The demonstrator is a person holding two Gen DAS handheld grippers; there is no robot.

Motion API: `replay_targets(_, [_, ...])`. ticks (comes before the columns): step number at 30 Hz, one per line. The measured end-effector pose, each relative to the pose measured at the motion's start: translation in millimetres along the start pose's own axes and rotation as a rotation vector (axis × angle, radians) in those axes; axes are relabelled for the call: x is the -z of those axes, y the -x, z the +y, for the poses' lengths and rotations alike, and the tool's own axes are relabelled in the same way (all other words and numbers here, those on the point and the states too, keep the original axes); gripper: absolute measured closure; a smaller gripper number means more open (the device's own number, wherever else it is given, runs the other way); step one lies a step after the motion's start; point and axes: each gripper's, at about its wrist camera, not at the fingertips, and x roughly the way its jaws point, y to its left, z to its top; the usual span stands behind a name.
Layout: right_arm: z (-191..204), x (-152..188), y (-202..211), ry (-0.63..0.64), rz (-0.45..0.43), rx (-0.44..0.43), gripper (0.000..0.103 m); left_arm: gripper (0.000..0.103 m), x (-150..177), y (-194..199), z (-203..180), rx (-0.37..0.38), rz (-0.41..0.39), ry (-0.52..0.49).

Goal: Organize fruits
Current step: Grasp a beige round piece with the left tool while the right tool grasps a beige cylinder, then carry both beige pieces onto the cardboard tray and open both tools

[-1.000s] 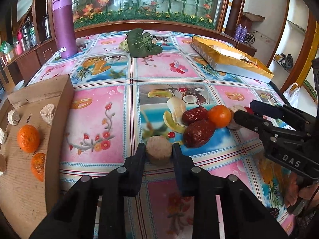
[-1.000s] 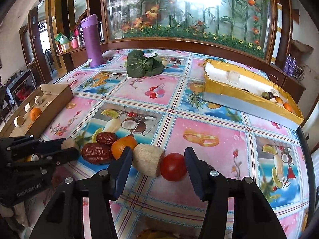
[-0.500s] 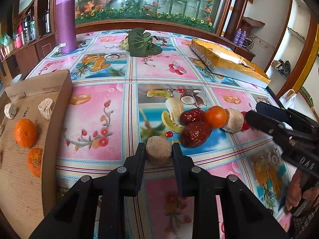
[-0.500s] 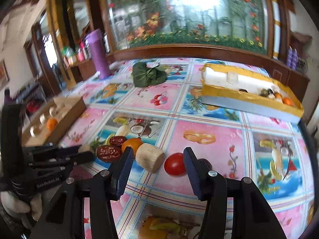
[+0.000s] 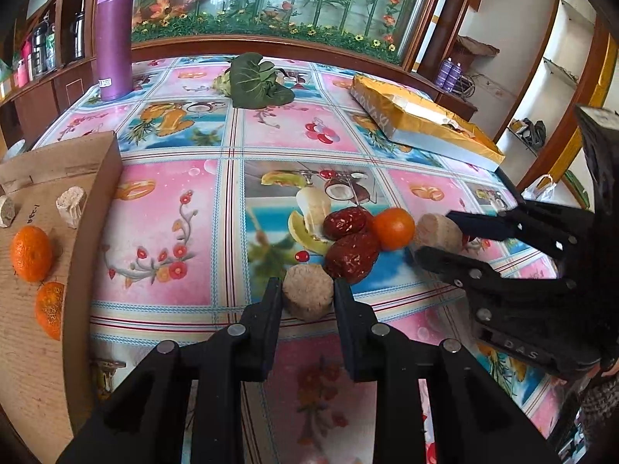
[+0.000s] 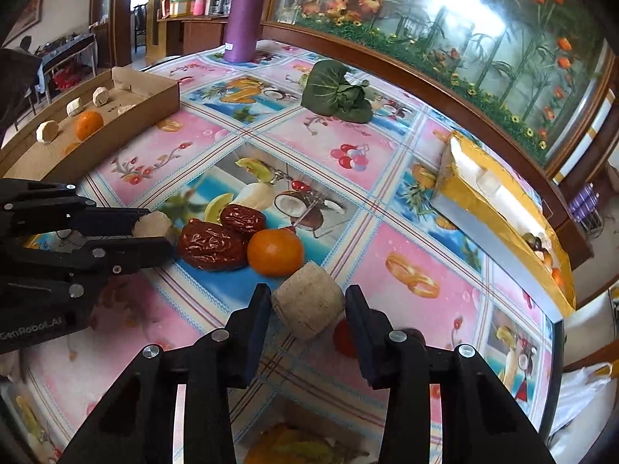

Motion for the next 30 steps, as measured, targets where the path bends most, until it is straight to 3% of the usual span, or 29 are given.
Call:
replay_targets(8, [0,8,54,-0.117,-0.067,-0.011,0.060,0.077,-1,15,0,0.003,-0.057,0.013])
replay_targets(14, [37,-14,82,-0.113,-0.125,-0.100,0.060,0.077,9,74,18,0.017,-0.097,0.059])
replay_targets(17, [69,-31,84,-0.085,-0.141,-0.169,0.060,0.077,13,106,46,-0.059,-0.128,0.082])
replay_targets(19, [94,-44,82,-0.062,-0.152,-0.219,0.060,0.077,16,121,78,-0.150,-0.125,0.112])
replay_targets(22, [134,-65,77,-0.027,-0.164,-0.295,0.060,0.077,22,129,127,-0.313,-0.075,0.165])
replay_targets(24, [156,-76,69,-0.009,-0.158,-0.338,0.059,0.077,25,128,159,-0.373,-0.026,0.210])
replay_targets(27, [189,-90,49,0.015,-0.126,-0.390,0.059,0.077,33,125,191,-0.429,0.016,0.264])
replay_targets(30, [219,-98,25,0.044,-0.079,-0.394,0.059,0.077,37,121,208,-0.432,0.033,0.296])
